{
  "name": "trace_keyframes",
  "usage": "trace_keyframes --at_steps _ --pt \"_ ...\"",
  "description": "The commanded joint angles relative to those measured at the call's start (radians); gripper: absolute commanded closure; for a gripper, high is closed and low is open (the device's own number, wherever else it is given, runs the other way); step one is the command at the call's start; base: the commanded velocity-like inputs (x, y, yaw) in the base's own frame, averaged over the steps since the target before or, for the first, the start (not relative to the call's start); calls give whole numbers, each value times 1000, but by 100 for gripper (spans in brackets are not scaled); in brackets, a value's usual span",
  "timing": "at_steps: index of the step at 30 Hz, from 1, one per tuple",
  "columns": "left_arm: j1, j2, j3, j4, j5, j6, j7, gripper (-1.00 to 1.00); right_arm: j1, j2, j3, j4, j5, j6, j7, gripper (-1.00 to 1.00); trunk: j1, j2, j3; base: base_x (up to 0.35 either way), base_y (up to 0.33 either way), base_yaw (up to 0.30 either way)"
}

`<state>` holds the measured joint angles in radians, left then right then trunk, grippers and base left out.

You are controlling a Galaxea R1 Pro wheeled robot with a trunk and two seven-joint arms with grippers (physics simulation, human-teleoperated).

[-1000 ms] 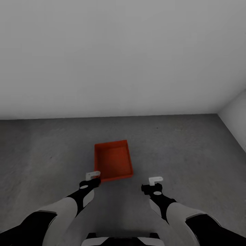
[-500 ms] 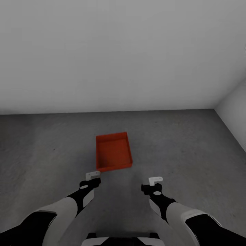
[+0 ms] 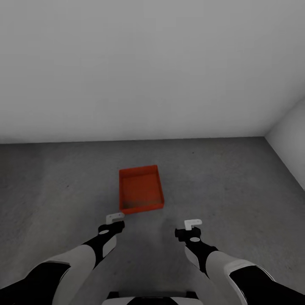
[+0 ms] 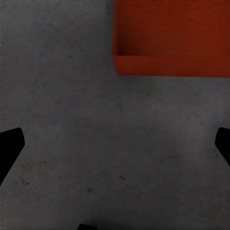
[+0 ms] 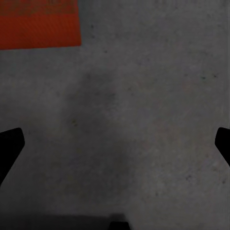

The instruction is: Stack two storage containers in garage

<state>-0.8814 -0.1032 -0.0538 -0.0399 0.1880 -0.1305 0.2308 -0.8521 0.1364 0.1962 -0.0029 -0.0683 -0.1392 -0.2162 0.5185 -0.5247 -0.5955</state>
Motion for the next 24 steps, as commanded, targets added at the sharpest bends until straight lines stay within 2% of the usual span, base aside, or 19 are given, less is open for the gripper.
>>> trace_keyframes --at_steps 1,9,12,13,17,19,22,24 --pt "-1 1 -6 3 10 -4 2 -100 -1 0 8 1 -8 -3 -3 -100 0 -1 1 0 0 0" --pt "-1 11 -5 9 10 0 3 -100 0 -1 7 4 -9 2 -2 -100 0 -1 13 0 0 0" --pt "-1 33 -5 16 12 2 3 -100 -1 -6 6 15 -10 4 -2 -100 0 -1 18 0 0 0" --pt "-1 52 -6 20 13 2 2 -100 -1 -8 5 23 -11 5 -2 -100 0 -1 19 0 0 0" --pt "-1 97 -6 34 15 5 0 -100 -1 -14 5 32 -27 7 -1 -100 0 -1 25 0 0 0" --pt "2 120 -6 37 18 8 0 -100 0 -29 5 35 -41 10 0 -100 0 -1 29 0 0 0" --pt "2 164 -6 39 21 19 -1 -100 2 -81 5 36 -58 28 1 -100 0 -1 33 0 0 0" --pt "2 182 -6 40 22 21 -2 -100 3 -101 5 36 -61 32 2 -100 0 -1 36 0 0 0"
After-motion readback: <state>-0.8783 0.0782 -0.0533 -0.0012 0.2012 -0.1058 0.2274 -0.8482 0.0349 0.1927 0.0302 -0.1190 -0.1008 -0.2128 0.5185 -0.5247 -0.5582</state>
